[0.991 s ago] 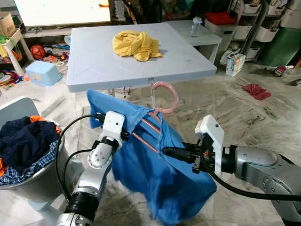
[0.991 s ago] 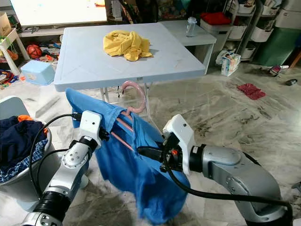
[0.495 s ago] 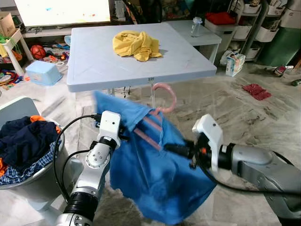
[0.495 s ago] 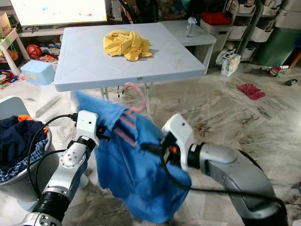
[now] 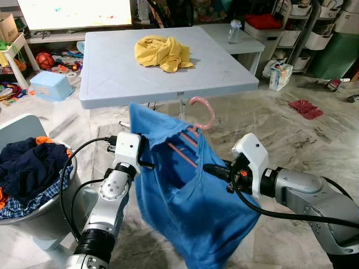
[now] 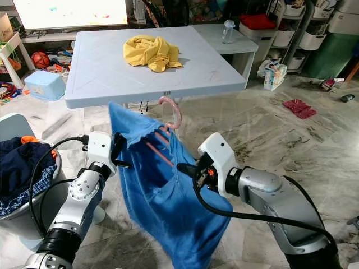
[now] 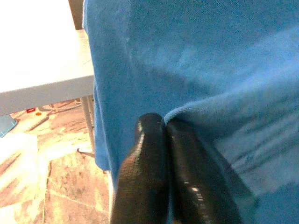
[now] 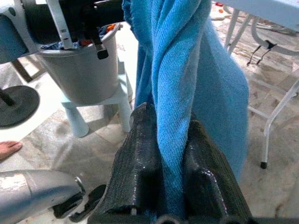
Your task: Hang hanger
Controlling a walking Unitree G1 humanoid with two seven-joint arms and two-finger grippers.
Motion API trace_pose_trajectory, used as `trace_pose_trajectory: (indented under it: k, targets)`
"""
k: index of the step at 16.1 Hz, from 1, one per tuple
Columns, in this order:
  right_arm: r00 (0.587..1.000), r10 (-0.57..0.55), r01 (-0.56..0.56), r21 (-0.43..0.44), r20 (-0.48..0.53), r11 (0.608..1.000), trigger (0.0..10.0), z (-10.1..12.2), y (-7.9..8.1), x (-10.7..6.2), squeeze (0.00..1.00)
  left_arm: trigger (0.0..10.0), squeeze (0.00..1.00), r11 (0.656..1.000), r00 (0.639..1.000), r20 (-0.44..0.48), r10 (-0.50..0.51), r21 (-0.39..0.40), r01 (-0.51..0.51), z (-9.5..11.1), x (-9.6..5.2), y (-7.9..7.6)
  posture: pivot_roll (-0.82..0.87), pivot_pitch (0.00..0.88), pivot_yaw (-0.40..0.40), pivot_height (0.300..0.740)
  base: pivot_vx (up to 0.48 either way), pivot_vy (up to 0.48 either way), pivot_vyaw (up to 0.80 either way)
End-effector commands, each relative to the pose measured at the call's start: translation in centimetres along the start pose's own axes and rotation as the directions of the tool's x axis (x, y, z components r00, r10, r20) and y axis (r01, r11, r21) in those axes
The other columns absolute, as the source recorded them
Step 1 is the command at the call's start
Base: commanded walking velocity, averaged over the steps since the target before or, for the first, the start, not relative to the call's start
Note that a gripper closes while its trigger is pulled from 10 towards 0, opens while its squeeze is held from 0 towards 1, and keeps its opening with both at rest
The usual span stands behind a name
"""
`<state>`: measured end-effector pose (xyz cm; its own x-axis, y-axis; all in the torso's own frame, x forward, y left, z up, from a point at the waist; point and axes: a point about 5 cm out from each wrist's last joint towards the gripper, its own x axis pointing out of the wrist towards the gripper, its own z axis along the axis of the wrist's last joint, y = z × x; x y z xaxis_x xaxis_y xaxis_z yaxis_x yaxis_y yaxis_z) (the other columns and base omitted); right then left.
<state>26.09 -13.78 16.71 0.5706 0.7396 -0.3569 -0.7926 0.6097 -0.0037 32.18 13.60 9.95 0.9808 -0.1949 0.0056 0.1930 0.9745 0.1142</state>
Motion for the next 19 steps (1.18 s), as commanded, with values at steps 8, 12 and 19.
trace_pose_trajectory:
  k: [8,12,19]
  targets:
    - [0.994,-0.053,0.037,-0.156,-0.099,0.987,10.0,-1.4,-1.3,-0.8,0.0,0.0,0.0,0.985,0.985,0.012,0.17,0.039,-0.17,0.4,-0.2,2.8,-0.03,0.017,-0.068,0.74,0.0,0.0,0.0]
    - [0.962,-0.015,-0.07,-0.3,-0.272,0.951,10.0,-3.4,-2.2,-2.9,0.0,0.0,0.0,0.98,0.981,0.02,0.193,0.043,-0.194,0.8,-0.2,3.3,-0.03,0.017,-0.067,0.74,0.0,0.0,0.0]
    - [0.935,0.033,-0.159,-0.334,-0.353,0.929,10.0,-2.9,-4.9,-8.1,0.0,0.0,0.0,0.986,0.986,-0.005,0.165,0.019,-0.165,0.3,-0.2,2.9,-0.04,0.018,-0.057,0.74,0.0,0.0,0.0]
